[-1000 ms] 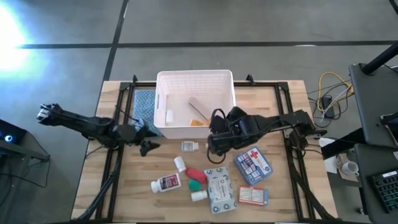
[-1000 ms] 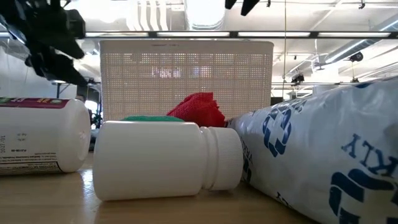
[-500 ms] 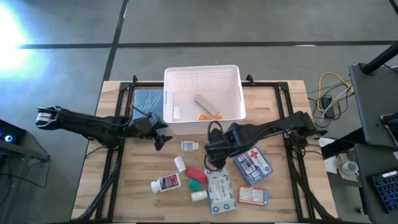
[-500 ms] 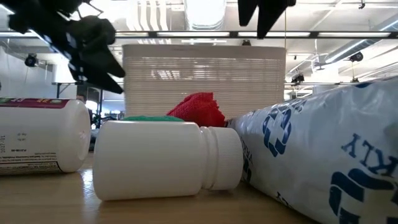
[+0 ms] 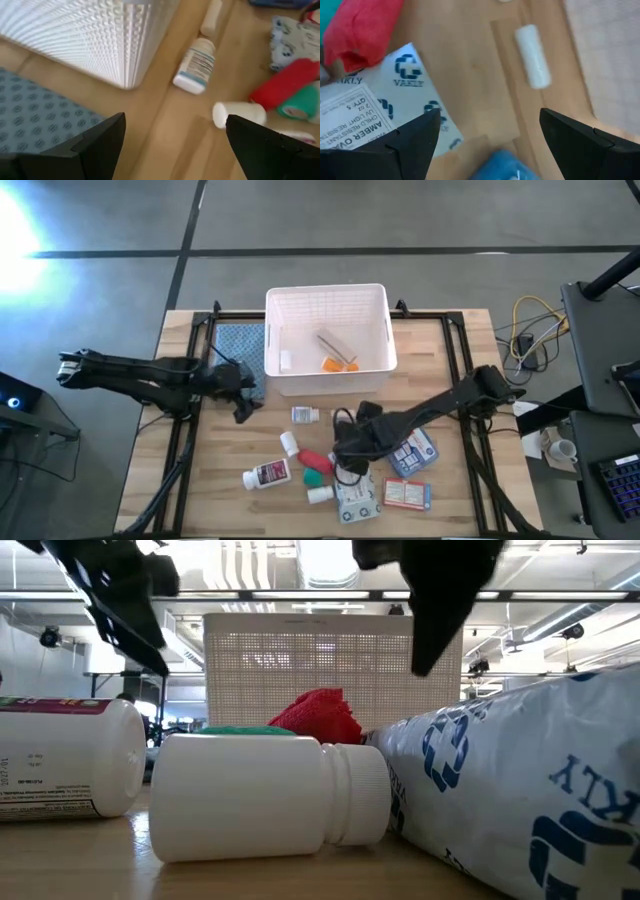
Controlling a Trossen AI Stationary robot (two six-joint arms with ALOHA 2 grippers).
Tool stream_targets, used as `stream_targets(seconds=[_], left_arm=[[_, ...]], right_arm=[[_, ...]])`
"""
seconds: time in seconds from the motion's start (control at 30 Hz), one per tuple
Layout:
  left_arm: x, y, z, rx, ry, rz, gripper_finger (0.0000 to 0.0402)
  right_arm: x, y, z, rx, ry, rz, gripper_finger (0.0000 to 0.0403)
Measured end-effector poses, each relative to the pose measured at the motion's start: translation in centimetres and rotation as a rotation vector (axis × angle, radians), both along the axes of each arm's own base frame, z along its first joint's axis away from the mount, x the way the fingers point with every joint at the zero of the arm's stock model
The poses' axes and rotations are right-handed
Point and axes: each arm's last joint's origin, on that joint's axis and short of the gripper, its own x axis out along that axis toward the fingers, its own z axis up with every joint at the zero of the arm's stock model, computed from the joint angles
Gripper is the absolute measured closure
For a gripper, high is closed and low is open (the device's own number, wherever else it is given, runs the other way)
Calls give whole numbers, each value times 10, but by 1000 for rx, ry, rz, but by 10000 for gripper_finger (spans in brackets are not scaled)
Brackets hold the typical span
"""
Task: Pick & place medical supplies in basket/bin
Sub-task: Put the rolled white gauze into the white container
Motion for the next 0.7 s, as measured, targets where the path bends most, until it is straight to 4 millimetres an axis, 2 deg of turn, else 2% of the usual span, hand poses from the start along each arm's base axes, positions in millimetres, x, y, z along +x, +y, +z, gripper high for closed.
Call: stream_targets(seconds=[0.13,0.33,0.53,0.7], left_arm=[[-16,-2,22,-18,-91,-10,79],[-38,-1,45,-62,-241,13,79],[-54,1,51,-104,-322,47,79],[-61,1,51,-136,-350,69,79]], right_arm=[[-1,-3,-19,-44,-28,-1,77],[10,-30,-34,-28,-65,-39,77],[19,-60,-50,-1,-122,-58,77],[19,-72,-62,-10,-124,-35,78]])
